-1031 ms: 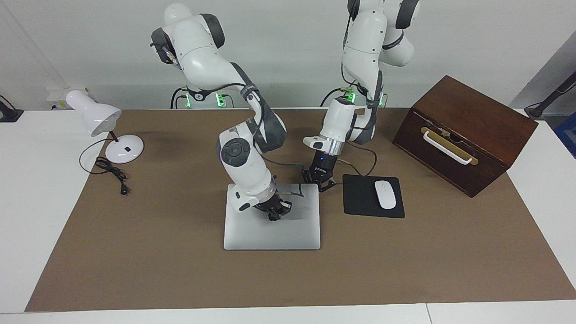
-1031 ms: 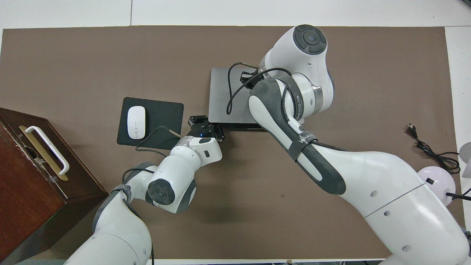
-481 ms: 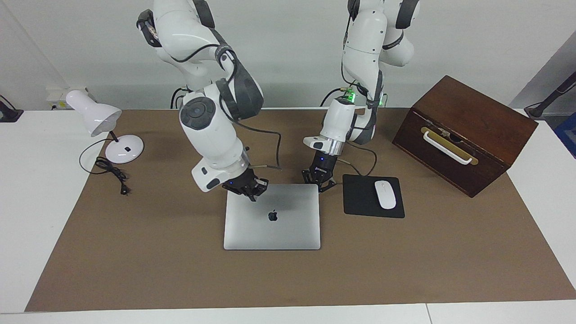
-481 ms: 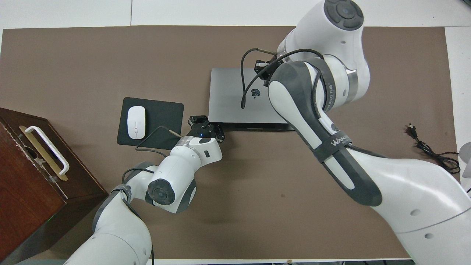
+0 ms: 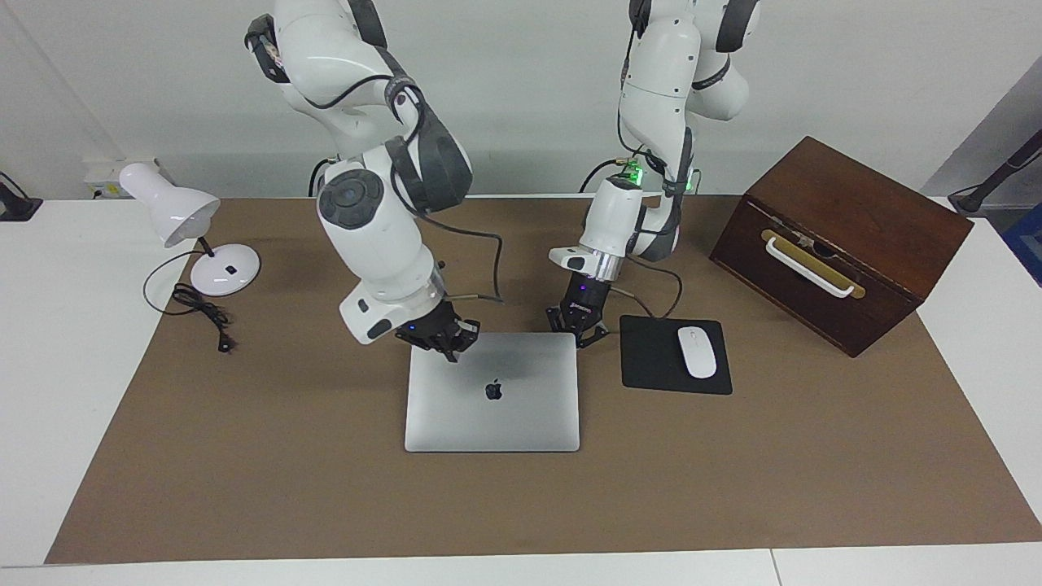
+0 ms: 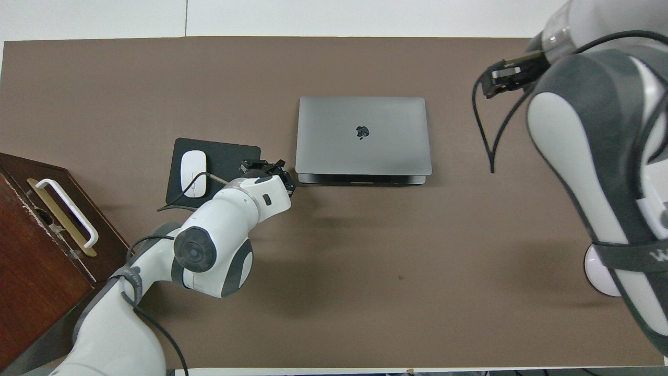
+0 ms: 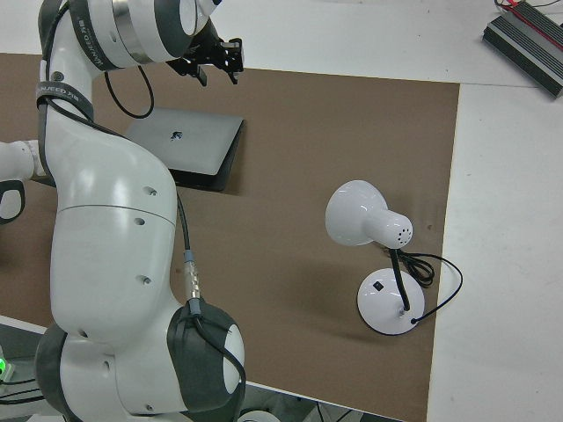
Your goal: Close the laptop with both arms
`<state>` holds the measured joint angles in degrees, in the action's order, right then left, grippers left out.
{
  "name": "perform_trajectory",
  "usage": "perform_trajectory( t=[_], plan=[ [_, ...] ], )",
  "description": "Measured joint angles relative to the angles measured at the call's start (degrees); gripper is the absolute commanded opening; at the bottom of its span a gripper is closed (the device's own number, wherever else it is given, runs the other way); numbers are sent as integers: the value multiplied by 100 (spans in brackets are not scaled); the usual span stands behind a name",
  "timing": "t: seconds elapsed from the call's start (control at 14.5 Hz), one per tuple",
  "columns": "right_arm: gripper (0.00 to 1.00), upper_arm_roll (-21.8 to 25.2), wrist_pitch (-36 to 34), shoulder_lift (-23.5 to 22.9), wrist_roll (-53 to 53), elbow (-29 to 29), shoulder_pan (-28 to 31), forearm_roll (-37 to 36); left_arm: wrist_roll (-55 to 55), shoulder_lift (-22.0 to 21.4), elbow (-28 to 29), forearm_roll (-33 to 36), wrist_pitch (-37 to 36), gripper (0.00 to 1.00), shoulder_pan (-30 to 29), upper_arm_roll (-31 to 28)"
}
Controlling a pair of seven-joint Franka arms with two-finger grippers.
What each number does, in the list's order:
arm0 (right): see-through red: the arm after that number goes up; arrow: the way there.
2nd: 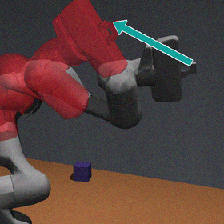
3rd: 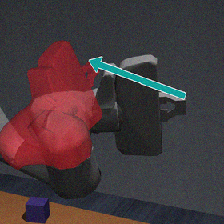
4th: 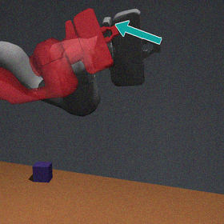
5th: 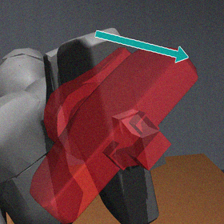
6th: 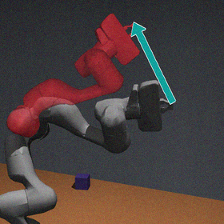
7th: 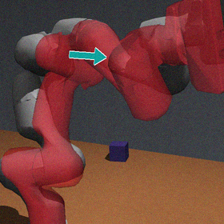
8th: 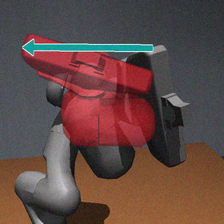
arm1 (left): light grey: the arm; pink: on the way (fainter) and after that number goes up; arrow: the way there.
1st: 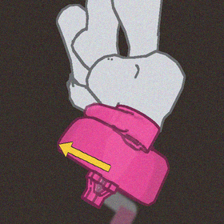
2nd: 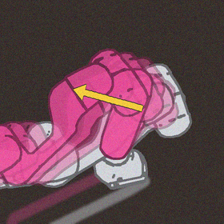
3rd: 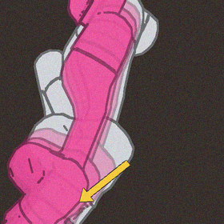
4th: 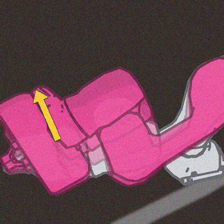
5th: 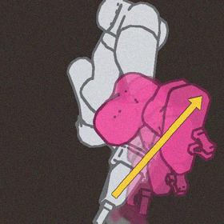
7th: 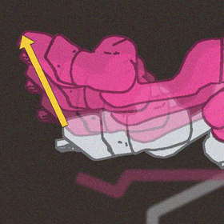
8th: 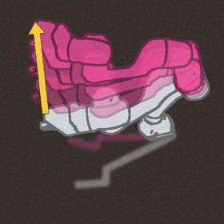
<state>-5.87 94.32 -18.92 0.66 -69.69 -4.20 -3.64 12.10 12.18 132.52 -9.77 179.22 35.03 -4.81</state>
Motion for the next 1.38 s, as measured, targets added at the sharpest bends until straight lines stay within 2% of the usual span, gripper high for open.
perform_trajectory(
  t=[0.28,0.41,0.48,0.62,0.69,0.76,0.83,0.89,1.17,1.38],
  plan=[
    [100,-27,-10,425,1874,1,289,-752,-20,-1226,-162,-6,-2106,0,-308,-24],
    [100,-3,28,660,2578,-41,403,-823,-48,-1628,-643,-10,-3634,0,-623,-41],
    [100,67,-61,826,2548,-200,438,-708,-79,-1775,-924,-10,-4267,3,-825,-53],
    [100,387,-232,1266,2263,-872,466,-188,-113,-1995,-1513,9,-5420,23,-1303,-67],
    [100,549,-276,1472,2140,-1236,477,-44,-112,-2057,-1857,81,-5988,39,-1542,-70],
    [100,660,-306,1643,2041,-1546,498,35,-112,-2086,-2206,205,-6484,57,-1757,-72],
    [100,730,-335,1774,1918,-1783,517,66,-113,-2094,-2520,296,-6888,94,-1938,-75],
    [100,781,-400,1868,1762,-1945,520,84,-135,-2094,-2789,348,-7215,100,-2109,-78],
    [100,786,-631,2007,1157,-2098,515,104,-378,-1988,-3599,448,-8075,100,-2749,-79],
    [100,704,-639,2048,748,-2109,505,107,-417,-1680,-4281,575,-8474,100,-3104,-76]
  ],
)
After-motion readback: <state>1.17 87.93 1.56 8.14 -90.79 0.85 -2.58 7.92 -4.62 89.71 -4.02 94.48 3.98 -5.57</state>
